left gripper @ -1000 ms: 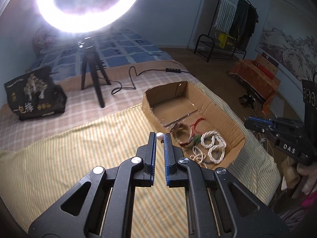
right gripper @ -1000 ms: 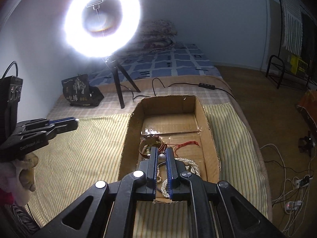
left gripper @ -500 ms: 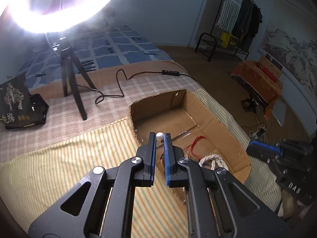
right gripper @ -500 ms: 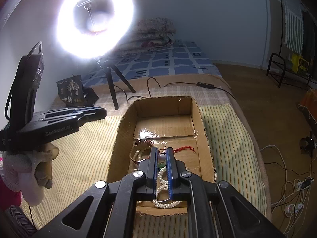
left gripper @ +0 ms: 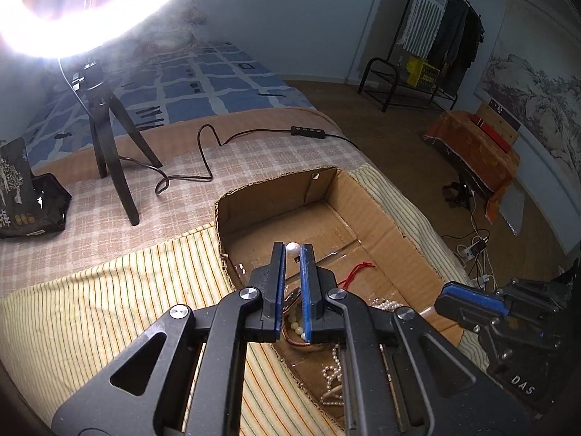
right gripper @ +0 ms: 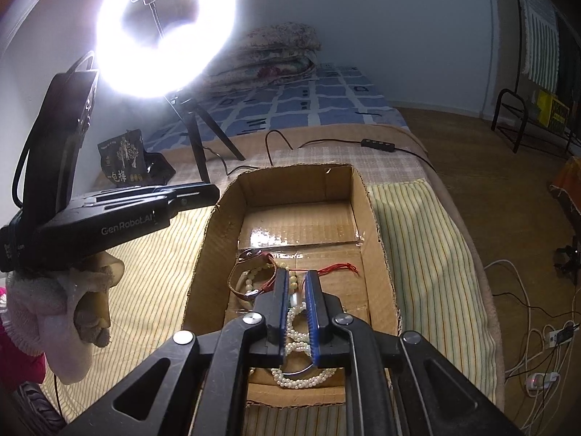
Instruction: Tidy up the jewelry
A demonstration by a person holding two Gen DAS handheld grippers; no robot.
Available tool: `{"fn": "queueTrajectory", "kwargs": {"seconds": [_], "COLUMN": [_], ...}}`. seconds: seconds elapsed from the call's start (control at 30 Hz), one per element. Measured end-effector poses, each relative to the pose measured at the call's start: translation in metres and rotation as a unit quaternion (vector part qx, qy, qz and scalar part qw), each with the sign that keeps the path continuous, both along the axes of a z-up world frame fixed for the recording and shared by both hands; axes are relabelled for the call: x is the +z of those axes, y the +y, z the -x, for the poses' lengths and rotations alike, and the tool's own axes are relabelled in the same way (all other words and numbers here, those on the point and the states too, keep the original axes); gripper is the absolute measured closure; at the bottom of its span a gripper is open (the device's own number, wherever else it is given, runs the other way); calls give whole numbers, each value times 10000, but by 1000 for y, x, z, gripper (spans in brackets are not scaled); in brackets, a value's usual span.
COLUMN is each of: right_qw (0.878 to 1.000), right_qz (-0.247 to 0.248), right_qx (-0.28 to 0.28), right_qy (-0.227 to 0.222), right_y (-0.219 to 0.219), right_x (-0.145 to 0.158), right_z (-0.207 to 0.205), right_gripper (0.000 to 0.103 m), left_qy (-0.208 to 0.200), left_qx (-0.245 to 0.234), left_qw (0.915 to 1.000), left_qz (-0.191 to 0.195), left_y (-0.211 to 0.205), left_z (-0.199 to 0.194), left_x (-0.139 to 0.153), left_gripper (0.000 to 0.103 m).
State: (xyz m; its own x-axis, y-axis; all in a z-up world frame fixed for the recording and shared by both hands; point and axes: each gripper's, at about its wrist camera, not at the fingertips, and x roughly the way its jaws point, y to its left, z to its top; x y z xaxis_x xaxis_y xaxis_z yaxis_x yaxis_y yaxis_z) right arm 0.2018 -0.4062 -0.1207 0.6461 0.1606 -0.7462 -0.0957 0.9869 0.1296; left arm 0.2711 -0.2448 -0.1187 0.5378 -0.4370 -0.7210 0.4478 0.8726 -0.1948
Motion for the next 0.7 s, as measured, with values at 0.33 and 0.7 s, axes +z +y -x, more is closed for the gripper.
{"fn": "queueTrajectory", "kwargs": {"seconds": [0.33,0.7], "right_qw": [9997,9991], "right_qz": [200,352], "right_qx": [54,-2], "right_qy": [-126,-233], "right_y": [7,12], "right_x": [-1,3], "right_z": [4,5], "right_gripper": [26,2], "left_qy": [-210,-279], "left_qx": [88,165], "left_qw": [9997,9994], "left_qz": [-76,-115], "left_y": [0,1], "left_z": [3,4], "left_x": [7,13], "left_gripper": [35,24]}}
